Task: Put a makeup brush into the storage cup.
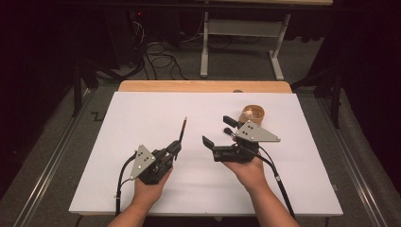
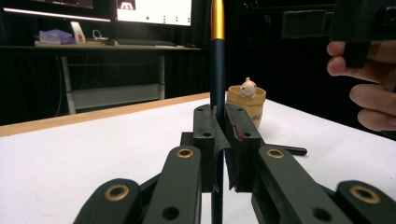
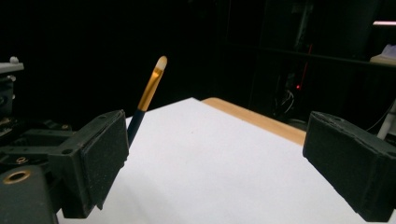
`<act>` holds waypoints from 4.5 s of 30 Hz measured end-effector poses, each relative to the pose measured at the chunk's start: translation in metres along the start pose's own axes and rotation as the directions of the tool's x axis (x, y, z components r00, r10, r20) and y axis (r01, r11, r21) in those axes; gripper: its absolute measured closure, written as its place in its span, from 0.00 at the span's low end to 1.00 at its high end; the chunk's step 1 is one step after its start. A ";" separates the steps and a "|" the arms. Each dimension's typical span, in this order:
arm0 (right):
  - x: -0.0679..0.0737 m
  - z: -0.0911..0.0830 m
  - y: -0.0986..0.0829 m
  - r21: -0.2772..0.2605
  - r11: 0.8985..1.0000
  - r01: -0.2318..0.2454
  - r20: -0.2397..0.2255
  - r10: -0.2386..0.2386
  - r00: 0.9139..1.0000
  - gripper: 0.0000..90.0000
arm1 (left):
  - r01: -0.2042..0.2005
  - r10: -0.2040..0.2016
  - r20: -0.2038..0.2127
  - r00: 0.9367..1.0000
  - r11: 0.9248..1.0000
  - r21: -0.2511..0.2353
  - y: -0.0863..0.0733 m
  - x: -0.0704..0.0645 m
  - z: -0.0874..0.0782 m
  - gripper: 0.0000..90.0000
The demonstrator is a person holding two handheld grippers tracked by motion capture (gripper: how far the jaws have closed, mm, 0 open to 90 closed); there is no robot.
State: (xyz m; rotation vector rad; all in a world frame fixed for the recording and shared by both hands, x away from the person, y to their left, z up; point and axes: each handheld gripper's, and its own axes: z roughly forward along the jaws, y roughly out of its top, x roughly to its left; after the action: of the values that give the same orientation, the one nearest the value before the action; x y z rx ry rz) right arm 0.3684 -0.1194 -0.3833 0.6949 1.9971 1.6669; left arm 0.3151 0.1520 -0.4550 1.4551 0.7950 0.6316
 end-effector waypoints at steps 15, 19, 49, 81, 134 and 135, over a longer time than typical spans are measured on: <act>0.005 -0.011 -0.014 0.009 0.997 -0.074 -0.039 0.075 0.996 0.11 | -0.013 0.013 0.023 1.000 1.000 0.000 -0.002 -0.012 0.002 0.93; 0.006 -0.011 -0.015 0.007 0.997 -0.081 -0.043 0.082 0.996 0.12 | -0.011 0.011 0.031 0.999 1.000 -0.005 -0.001 -0.014 0.001 0.93; 0.006 -0.004 -0.024 0.002 0.970 -0.243 -0.150 0.240 0.959 0.37 | -0.028 0.029 0.063 0.998 0.999 -0.027 0.001 -0.029 -0.001 0.93; 0.017 0.000 -0.026 -0.001 0.946 -0.323 -0.226 0.314 0.922 0.66 | -0.047 0.047 0.096 0.994 0.999 0.007 -0.006 -0.039 0.005 0.93; 0.019 0.006 -0.036 0.047 0.909 -0.415 -0.250 0.413 0.876 0.91 | -0.043 0.042 0.096 0.994 0.999 0.000 -0.006 -0.040 0.004 0.93; 0.019 0.005 -0.036 0.047 0.909 -0.415 -0.249 0.413 0.876 0.91 | -0.043 0.042 0.096 0.994 0.999 0.000 -0.006 -0.040 0.004 0.93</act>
State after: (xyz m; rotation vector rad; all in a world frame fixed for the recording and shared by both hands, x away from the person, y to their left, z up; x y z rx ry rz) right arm 0.3536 -0.1084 -0.4199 1.0089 2.1191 2.1015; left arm 0.2936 0.1175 -0.4577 1.4958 0.6914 0.5886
